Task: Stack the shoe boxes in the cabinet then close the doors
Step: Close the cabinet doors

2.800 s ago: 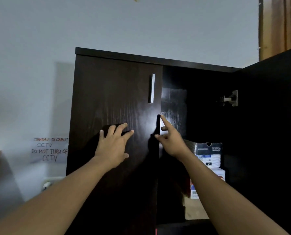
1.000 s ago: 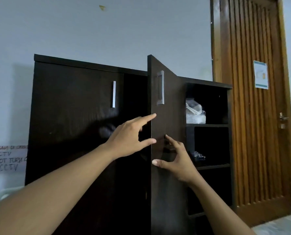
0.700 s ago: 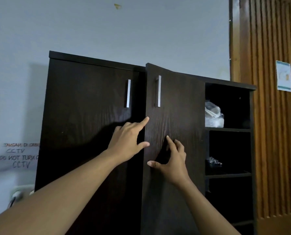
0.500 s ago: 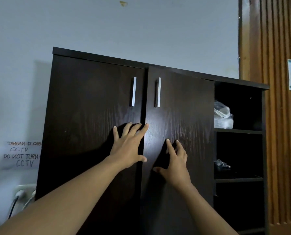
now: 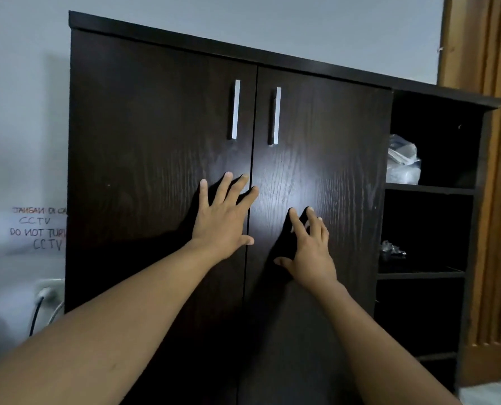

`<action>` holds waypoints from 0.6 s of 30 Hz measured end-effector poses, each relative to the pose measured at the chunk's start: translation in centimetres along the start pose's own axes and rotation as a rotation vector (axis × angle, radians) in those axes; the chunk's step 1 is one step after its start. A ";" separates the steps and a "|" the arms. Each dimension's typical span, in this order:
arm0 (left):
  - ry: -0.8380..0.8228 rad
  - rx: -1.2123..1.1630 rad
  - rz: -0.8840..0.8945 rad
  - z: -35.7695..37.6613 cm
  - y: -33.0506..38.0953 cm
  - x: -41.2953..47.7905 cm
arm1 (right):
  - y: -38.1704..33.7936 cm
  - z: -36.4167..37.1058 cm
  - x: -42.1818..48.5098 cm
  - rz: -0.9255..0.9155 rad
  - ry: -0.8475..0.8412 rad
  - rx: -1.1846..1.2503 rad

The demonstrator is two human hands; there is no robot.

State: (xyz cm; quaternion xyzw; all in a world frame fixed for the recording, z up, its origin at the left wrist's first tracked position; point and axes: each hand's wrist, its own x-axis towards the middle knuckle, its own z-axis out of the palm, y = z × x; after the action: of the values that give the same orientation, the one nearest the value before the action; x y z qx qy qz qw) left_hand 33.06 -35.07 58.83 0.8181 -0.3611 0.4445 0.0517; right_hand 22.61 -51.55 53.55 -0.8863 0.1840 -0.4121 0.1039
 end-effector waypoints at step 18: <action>-0.695 -0.594 -0.106 0.8 4.5 -24.0 | 4.1 1.2 -23.5 0.165 -0.587 0.123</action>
State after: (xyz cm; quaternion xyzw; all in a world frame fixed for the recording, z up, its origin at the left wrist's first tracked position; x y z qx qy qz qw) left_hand 22.52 -25.61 38.99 0.8858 -0.4264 0.0179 0.1823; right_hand 8.68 -45.55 35.17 -0.9416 0.1921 -0.1391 0.2391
